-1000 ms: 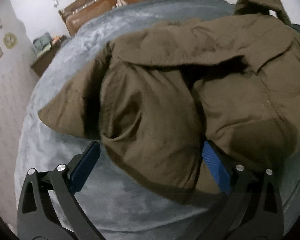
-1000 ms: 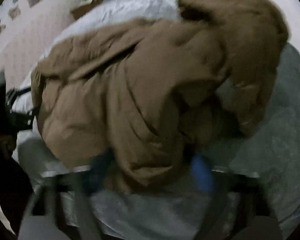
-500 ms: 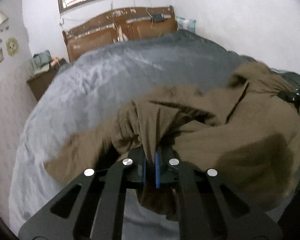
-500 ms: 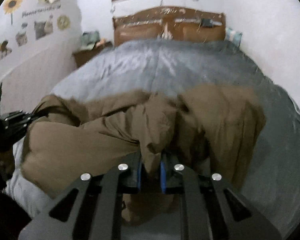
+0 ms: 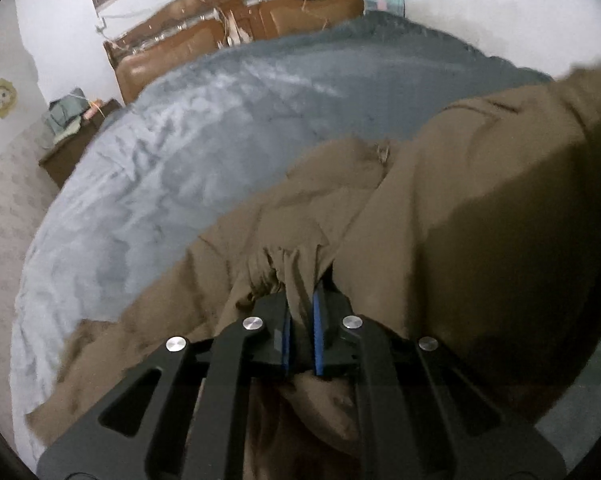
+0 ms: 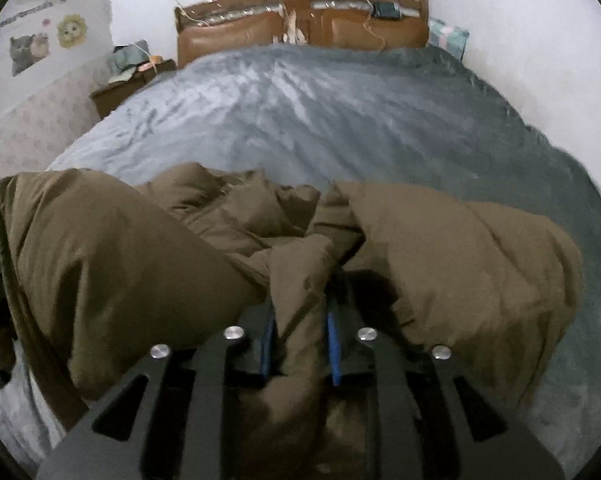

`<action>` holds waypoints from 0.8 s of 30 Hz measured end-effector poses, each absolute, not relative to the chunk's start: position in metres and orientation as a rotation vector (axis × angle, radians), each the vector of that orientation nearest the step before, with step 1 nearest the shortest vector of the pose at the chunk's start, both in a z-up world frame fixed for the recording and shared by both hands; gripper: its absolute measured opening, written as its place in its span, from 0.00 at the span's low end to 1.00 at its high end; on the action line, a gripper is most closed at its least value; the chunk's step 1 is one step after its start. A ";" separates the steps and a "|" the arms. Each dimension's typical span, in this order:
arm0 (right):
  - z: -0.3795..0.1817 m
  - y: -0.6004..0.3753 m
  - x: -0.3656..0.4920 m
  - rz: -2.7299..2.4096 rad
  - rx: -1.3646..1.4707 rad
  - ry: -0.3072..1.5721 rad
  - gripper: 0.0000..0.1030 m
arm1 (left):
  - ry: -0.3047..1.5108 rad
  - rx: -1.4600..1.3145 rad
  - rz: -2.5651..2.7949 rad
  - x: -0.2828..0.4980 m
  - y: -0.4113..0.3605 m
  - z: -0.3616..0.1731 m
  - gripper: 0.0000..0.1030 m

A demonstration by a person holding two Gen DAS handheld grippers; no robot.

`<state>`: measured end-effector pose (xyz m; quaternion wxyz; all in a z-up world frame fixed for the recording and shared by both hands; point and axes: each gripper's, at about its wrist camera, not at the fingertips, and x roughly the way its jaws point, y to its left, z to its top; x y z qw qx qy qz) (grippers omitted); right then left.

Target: Fold large clothes

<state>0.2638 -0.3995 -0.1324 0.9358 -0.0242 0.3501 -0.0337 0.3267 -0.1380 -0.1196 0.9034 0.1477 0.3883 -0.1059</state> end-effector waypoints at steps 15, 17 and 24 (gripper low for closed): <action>-0.065 -0.431 0.153 0.022 0.145 0.521 0.93 | 0.693 0.153 -0.136 0.234 -0.054 -0.053 0.97; -0.068 -0.427 0.117 0.072 0.074 0.519 0.94 | 0.706 0.152 -0.137 0.203 -0.051 -0.059 0.97; -0.158 -0.424 0.088 0.015 -0.017 0.835 0.96 | 0.874 0.213 -0.097 0.133 -0.066 -0.113 0.97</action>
